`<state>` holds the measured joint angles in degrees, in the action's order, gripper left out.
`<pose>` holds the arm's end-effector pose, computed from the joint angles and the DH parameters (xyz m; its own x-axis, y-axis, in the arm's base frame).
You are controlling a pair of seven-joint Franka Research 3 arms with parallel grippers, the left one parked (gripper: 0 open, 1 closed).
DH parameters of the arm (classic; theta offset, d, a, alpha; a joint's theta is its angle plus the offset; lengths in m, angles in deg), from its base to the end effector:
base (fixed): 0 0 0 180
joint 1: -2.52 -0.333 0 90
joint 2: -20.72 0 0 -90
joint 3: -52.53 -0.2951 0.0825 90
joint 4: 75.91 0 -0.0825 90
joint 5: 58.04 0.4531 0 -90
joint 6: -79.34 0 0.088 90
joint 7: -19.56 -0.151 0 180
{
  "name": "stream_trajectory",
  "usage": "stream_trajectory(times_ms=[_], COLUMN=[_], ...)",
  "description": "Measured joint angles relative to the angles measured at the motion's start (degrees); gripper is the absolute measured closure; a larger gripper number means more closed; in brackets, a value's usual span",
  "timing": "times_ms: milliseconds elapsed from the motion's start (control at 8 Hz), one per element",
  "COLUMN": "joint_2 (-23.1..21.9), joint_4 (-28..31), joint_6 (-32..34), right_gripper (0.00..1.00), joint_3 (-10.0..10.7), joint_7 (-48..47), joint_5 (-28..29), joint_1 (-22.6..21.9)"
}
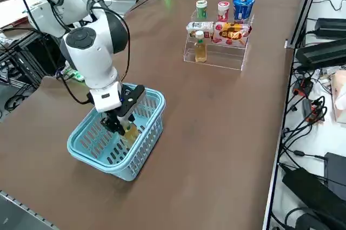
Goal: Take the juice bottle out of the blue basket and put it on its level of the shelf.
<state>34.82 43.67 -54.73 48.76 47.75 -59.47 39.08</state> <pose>0.5259 -0.3390 0.1958 0.9979 -0.0650 0.0056 -0.0650 -0.9979 0.0053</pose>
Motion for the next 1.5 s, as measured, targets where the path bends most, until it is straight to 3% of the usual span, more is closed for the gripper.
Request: stream_trajectory(times_ms=[500,750,1250,1500], joint_2=[0.0,0.0,-0.1,-0.1], joint_4=[0.0,0.0,-0.2,-2.6], joint_6=[0.2,0.2,0.5,4.5], right_gripper=[0.38,0.45,0.46,0.46], joint_3=[0.0,0.0,0.0,0.0], joint_7=[0.0,0.3,4.0,5.6], joint_5=[0.0,0.0,0.0,0.0], joint_1=[0.4,0.4,0.5,0.6])
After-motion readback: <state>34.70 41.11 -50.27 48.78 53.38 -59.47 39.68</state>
